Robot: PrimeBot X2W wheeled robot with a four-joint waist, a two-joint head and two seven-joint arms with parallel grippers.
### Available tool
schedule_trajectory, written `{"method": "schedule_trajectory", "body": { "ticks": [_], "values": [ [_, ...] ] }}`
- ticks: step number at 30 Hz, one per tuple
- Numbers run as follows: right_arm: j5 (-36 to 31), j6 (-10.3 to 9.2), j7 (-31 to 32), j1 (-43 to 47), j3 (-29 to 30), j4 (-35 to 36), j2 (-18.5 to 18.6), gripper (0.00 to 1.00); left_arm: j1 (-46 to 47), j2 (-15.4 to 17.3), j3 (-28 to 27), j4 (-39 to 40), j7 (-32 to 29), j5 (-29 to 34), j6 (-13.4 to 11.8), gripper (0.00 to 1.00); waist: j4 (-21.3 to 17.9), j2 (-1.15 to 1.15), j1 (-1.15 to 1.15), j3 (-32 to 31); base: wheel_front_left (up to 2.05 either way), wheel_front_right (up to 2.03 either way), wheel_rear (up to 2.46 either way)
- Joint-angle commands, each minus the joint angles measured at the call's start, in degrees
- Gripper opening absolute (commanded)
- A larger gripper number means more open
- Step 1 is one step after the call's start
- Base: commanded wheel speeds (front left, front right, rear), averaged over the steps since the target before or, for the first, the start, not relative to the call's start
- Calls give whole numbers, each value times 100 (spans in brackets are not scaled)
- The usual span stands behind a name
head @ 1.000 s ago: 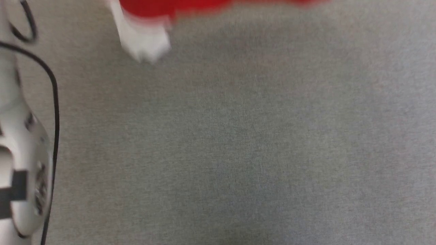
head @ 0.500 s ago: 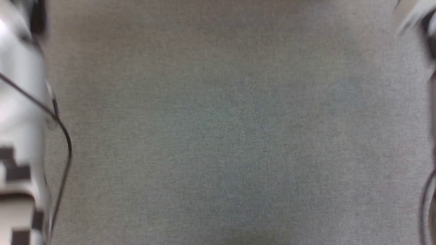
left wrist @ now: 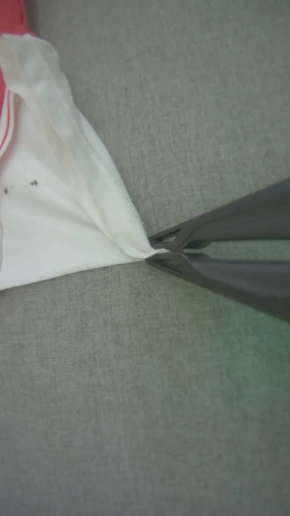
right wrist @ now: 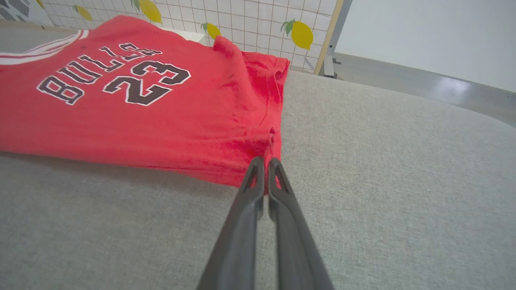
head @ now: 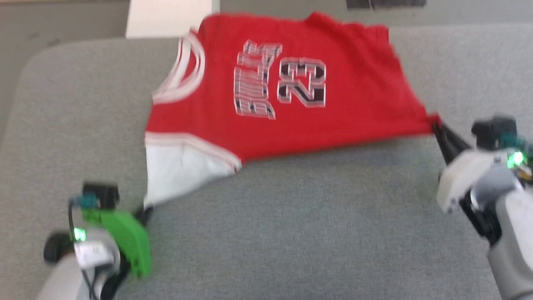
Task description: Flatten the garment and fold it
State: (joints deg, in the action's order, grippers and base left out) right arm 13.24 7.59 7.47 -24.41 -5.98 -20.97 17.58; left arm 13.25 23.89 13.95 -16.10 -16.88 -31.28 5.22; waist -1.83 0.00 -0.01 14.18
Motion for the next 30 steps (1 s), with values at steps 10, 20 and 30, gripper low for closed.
{"method": "schedule_trajectory", "body": {
  "ticks": [10, 20, 30],
  "values": [
    [10, -10, 734, 1917, 259, 725, 486, 0, -2321, 423, 302, 1843, -1355, -314, -541, 0, 250, 0, 1, -801, 0, 0, 0],
    [25, -10, 1315, 3352, 950, 1618, -40, 0, -2846, 406, 459, 2527, -536, 275, -736, 0, 235, 0, 1, -891, 0, 0, 0],
    [-298, -10, 81, 3482, 861, 1931, -512, 0, -1966, -77, 750, 1981, 2009, 1670, -884, 0, 38, 0, 1, -945, 0, 0, 0]
  ]
}}
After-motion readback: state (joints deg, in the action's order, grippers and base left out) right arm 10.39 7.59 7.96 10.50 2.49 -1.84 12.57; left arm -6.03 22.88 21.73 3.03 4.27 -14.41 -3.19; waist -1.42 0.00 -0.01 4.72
